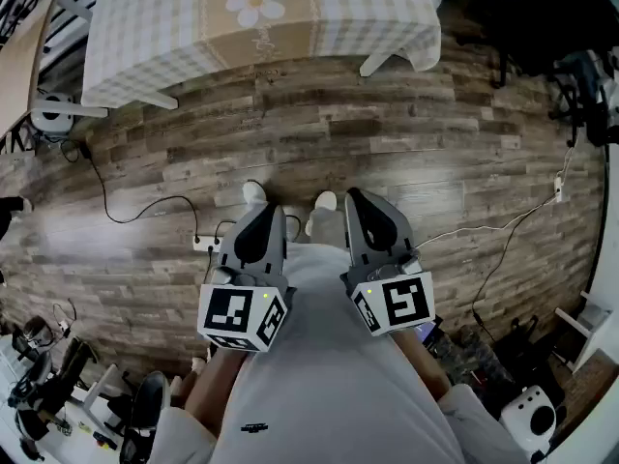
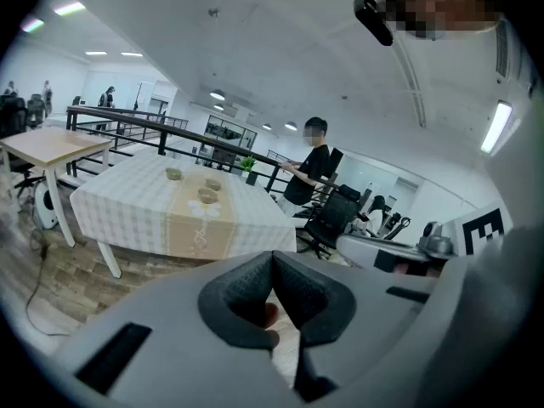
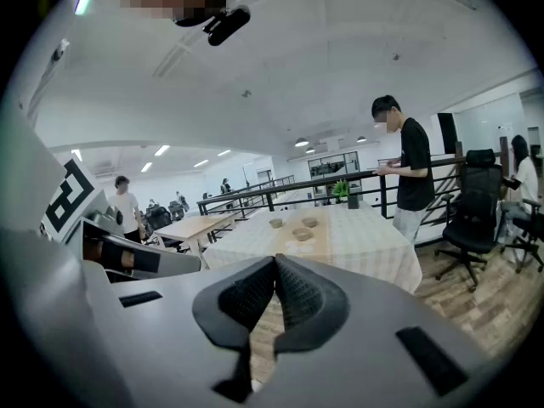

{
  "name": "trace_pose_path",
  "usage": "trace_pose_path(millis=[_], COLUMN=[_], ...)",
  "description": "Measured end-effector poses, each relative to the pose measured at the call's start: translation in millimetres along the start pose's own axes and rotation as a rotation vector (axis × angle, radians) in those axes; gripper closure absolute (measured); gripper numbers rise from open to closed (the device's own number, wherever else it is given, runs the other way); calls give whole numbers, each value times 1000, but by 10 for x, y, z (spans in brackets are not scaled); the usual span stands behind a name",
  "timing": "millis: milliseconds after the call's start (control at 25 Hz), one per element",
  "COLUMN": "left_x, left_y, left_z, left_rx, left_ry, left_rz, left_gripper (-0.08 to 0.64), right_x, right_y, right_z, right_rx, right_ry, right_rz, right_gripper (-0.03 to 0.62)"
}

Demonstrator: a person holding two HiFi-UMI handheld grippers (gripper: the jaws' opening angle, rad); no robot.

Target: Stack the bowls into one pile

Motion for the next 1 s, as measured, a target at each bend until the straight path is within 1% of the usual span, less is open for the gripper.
trace_pose_path(millis=[120, 200, 360, 480, 520, 640, 680, 840, 920, 1000], left_x=[48, 56, 83, 138, 155, 208, 236, 350, 388, 449], left_y=[-267, -347, -427, -542, -576, -678, -721, -872, -890, -898], left_z=[16, 45, 64, 33, 13, -66, -91, -162, -163, -149], left_rx=[53, 70, 49, 45, 48, 54, 56, 49, 42, 42], left_ry=[-20, -38, -88, -105, -105, -89, -81, -61, -54, -42], left_rz=[-40, -49, -18, -13, -13, -20, -23, -22, -13, -8], left_gripper=[541, 541, 541, 541, 541, 541, 541, 541, 541, 541], right_x=[-115, -176, -264, -328, -352, -435, -462, -563, -559, -500], right_y=[-185, -229, -289, -413, -458, -620, -682, -898, -941, -981], right_z=[-56, -52, -16, 5, -9, -97, -116, -204, -240, -243], right_rx=[-3, -12, -43, -60, -46, 61, 81, 81, 99, 96], right_ry=[-1, -13, -40, -59, -61, -54, -58, -63, -51, -41], right_rz=[-21, -24, 8, 16, 11, -13, -17, -37, -36, -27], right_gripper=[557, 557, 557, 557, 557, 557, 557, 557, 557, 557])
Point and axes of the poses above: the fingertips, and each gripper's own axes: x forward along the fingers, y to its left, z out of its top, the point moved 2 cm from there along -x, backward along the fingers, and after that the axes turned 13 degrees about -x, right-handed, at the moved point
